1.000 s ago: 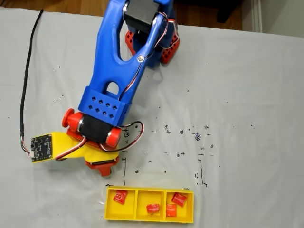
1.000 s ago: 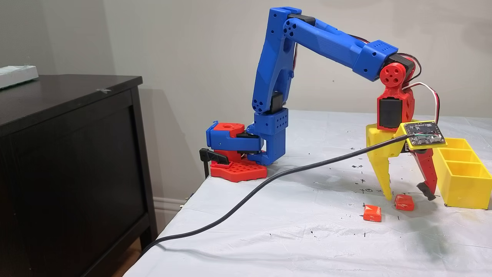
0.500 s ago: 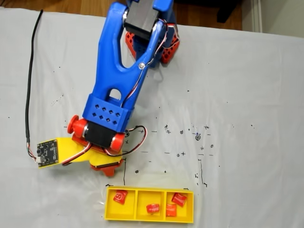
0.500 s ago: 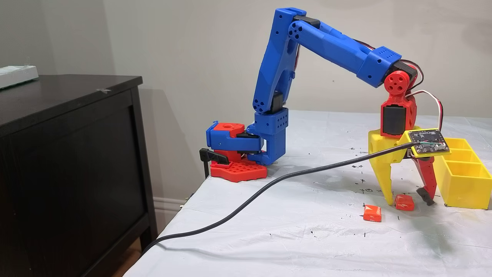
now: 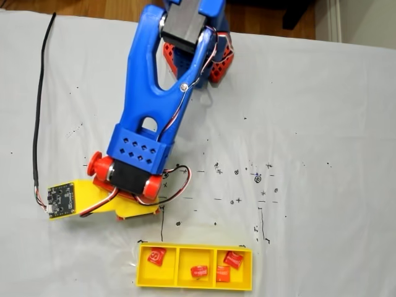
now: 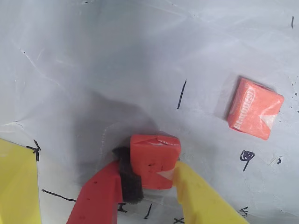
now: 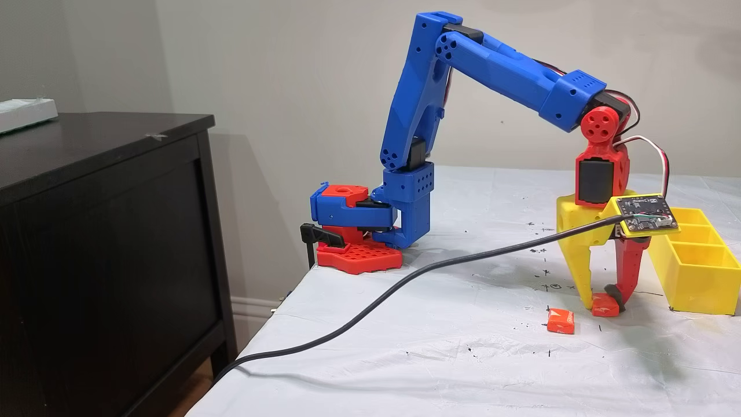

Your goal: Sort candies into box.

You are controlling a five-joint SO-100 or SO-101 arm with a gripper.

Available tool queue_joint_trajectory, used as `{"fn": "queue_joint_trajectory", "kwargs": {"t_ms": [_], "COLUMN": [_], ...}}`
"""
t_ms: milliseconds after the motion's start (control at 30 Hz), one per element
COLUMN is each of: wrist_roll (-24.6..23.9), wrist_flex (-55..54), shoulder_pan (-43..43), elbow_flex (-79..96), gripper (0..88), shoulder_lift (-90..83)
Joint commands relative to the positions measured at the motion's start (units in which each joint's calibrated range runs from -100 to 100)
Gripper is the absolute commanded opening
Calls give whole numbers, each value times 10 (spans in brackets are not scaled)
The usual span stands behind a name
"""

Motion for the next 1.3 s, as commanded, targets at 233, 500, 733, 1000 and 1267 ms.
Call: {"fn": "queue_joint_trajectory", "kwargs": {"t_ms": [233, 500, 733, 1000, 1267], "wrist_roll": [-19, -46, -100, -126, -135], "wrist_flex": [16, 25, -37, -127, -186], "shoulder_pan": [-12, -49, -108, -157, -184], "elbow_flex": [-74, -65, -39, -2, 34], "gripper": [2, 2, 2, 2, 2], "shoulder_lift": [-54, -195, -226, -218, -196]}}
